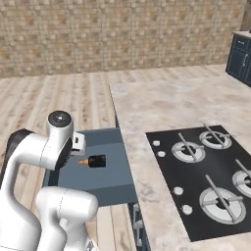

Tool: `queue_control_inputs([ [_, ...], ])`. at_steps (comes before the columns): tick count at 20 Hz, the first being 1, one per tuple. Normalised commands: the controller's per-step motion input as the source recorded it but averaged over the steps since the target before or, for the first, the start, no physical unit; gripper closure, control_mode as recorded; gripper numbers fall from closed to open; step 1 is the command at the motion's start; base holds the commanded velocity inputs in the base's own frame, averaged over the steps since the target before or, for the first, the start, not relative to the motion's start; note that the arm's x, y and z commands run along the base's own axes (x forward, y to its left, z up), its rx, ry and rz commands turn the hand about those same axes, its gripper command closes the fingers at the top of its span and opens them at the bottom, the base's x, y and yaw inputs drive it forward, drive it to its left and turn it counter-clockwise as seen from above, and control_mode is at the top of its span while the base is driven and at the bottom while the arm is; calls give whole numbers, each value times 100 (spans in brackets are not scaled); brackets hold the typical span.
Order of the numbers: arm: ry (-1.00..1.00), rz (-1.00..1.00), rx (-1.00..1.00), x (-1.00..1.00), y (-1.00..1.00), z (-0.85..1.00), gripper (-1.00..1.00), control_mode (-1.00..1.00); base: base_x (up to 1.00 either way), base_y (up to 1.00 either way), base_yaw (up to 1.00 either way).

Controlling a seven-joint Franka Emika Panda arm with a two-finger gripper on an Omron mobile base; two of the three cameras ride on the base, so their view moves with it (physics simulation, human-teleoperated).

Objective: Restock the sink supplies by placing the sponge and soap dispenser on the counter and next to the sink. Make sure the soap dispenser is upright.

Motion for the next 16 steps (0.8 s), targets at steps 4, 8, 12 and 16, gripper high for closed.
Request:
queue_control_inputs([
  [4,0,0,0,0,0,0,-100,100,27,-6,0],
  [8,0,0,0,0,0,0,-100,100,4,-5,0],
  [12,0,0,0,0,0,0,-100,100,19,-1,0],
  [16,0,0,0,0,0,0,-100,100,35,0,0],
])
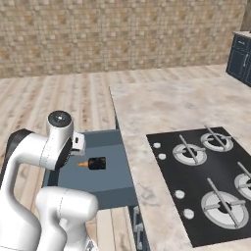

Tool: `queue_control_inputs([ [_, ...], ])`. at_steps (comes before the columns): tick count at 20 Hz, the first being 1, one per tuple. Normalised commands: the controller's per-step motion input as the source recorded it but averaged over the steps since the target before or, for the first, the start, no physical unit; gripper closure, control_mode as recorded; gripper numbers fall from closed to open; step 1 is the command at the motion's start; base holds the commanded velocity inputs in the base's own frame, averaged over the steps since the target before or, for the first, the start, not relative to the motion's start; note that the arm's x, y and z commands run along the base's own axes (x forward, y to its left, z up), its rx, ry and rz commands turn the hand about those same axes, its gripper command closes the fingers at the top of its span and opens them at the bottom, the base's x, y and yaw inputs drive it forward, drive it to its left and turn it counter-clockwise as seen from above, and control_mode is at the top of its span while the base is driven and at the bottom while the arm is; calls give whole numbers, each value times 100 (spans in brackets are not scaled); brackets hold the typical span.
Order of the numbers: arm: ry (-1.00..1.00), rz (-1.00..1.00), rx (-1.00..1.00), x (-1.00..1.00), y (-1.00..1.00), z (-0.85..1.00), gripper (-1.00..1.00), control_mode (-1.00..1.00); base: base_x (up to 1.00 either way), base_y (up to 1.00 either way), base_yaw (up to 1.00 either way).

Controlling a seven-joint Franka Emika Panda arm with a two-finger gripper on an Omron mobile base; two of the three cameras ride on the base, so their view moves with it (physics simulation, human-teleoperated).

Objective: Restock the sink supplies by placing the sponge and soap dispenser on the counter and next to the sink. Make sure the soap dispenser is upright.

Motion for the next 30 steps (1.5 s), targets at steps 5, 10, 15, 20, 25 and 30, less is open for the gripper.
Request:
queue_control_inputs([
  [5,0,0,0,0,0,0,-100,-100,5,0,0],
  [10,7,-37,2,13,-1,-31,-100,-100,0,0,0],
  [15,13,-76,8,40,24,-78,-100,-100,0,0,0],
  [20,12,-71,10,49,48,-71,-100,-100,0,0,0],
  [25,11,-58,12,57,53,-52,-100,-100,0,0,0],
  [30,12,-39,11,56,16,-8,-100,-100,0,0,0],
])
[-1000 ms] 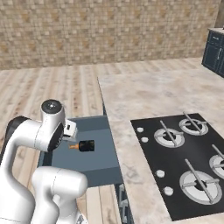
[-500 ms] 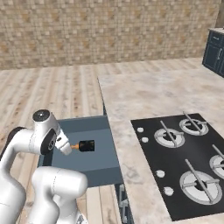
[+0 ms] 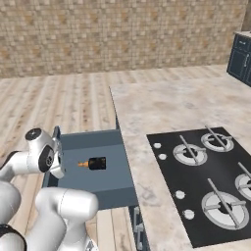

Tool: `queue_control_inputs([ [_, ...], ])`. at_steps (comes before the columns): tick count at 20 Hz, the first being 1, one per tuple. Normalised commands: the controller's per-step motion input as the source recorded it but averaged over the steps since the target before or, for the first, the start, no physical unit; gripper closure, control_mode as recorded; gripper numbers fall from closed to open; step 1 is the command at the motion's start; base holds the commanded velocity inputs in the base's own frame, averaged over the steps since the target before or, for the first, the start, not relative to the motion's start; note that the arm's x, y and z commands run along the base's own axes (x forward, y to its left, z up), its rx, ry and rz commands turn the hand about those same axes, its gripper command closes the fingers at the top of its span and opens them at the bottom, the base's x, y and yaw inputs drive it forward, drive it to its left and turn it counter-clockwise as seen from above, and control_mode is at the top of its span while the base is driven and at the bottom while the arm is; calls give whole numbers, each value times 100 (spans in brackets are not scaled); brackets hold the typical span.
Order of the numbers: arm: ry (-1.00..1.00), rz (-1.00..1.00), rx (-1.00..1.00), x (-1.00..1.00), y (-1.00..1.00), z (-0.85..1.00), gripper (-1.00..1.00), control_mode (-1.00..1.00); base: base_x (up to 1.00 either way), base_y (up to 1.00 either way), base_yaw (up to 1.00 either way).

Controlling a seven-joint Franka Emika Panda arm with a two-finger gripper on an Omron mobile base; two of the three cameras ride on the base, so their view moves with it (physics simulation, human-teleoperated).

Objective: Restock the sink supplies by placing the sponge and soap dispenser on the counter and next to the sink. Make sure the soap dispenser is upright.

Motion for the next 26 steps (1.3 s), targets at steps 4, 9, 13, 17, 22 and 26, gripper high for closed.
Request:
queue_control_inputs([
  [4,15,-10,21,53,-2,-6,-100,-100,0,0,0],
  [9,17,0,23,40,-4,-4,-100,-100,0,0,0],
  [13,17,0,8,40,0,-26,-100,-100,0,0,0],
  [17,10,0,0,27,0,-27,-100,-100,0,0,0],
  [22,2,0,0,15,0,-19,-100,-100,0,0,0],
  [26,3,0,0,0,0,-6,-100,-100,0,0,0],
])
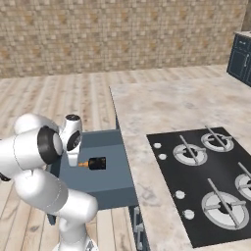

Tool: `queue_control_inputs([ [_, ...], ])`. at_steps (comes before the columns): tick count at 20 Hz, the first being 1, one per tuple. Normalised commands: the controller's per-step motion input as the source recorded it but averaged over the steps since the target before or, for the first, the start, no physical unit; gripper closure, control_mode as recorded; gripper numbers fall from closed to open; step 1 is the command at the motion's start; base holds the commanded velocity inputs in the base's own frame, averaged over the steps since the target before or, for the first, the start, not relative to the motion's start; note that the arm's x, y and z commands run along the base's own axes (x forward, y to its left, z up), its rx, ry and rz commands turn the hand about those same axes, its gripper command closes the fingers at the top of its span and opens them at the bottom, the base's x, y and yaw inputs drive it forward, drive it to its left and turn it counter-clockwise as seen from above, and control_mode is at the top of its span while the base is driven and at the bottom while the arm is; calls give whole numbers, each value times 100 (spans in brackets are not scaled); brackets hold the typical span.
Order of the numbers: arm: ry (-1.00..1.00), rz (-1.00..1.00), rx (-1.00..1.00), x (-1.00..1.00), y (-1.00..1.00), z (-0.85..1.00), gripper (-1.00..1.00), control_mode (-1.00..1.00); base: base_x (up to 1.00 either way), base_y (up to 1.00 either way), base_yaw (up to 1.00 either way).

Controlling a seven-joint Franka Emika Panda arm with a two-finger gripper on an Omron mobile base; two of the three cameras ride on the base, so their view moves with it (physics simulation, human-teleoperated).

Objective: Restock the sink supplies by placing the sponge and soap dispenser on the counter and next to the sink. Make sure the soap dispenser is upright.

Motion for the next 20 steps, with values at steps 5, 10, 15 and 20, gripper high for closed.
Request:
queue_control_inputs([
  [5,1,0,0,3,0,-33,-100,-100,0,0,0],
  [10,0,0,0,11,0,-28,-100,-100,0,0,0],
  [15,5,0,0,32,0,-4,-100,-100,0,0,0],
  [20,12,0,0,45,0,-5,-100,-100,0,0,0],
])
